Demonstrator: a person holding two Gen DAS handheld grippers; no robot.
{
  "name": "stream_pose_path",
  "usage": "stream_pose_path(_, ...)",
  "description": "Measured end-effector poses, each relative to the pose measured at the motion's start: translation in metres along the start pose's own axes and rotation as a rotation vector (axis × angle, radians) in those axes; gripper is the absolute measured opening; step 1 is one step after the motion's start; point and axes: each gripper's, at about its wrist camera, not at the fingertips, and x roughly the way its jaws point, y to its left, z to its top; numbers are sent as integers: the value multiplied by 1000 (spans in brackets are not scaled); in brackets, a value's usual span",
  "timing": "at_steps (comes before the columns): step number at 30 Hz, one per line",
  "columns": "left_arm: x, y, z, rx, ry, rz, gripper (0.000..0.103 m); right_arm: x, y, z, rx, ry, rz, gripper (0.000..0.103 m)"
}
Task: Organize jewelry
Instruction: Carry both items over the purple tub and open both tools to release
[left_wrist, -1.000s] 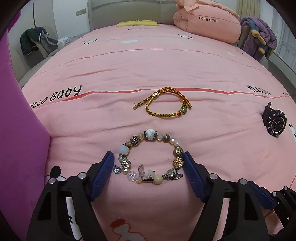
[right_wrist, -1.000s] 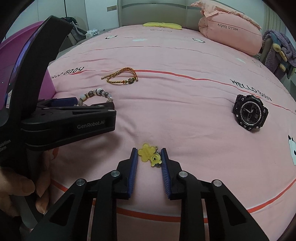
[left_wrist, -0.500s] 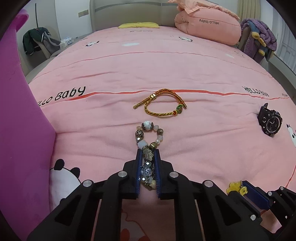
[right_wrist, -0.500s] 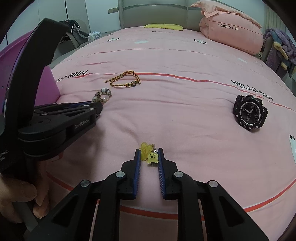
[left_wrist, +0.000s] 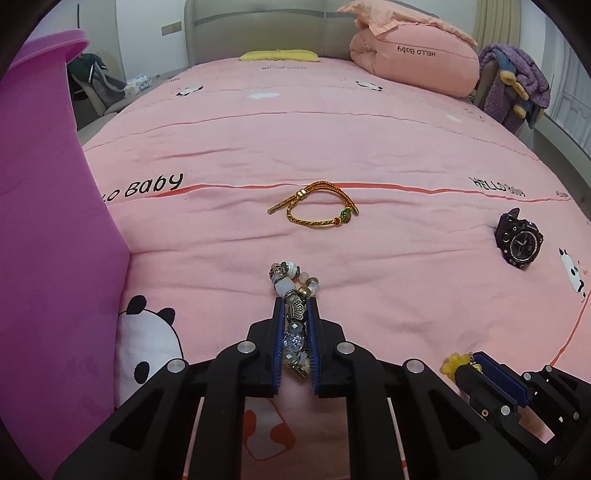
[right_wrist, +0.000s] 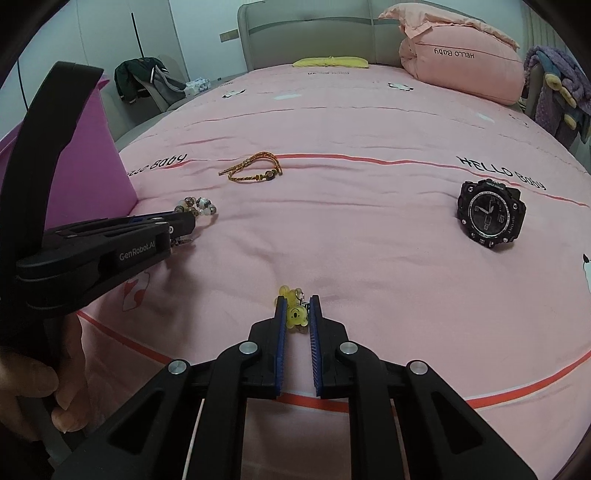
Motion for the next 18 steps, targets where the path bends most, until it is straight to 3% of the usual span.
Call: stream_pose_path(18, -63, -18, -12, -44, -17, -66, 11, -58, -26, -7, 20, -19, 17, 11)
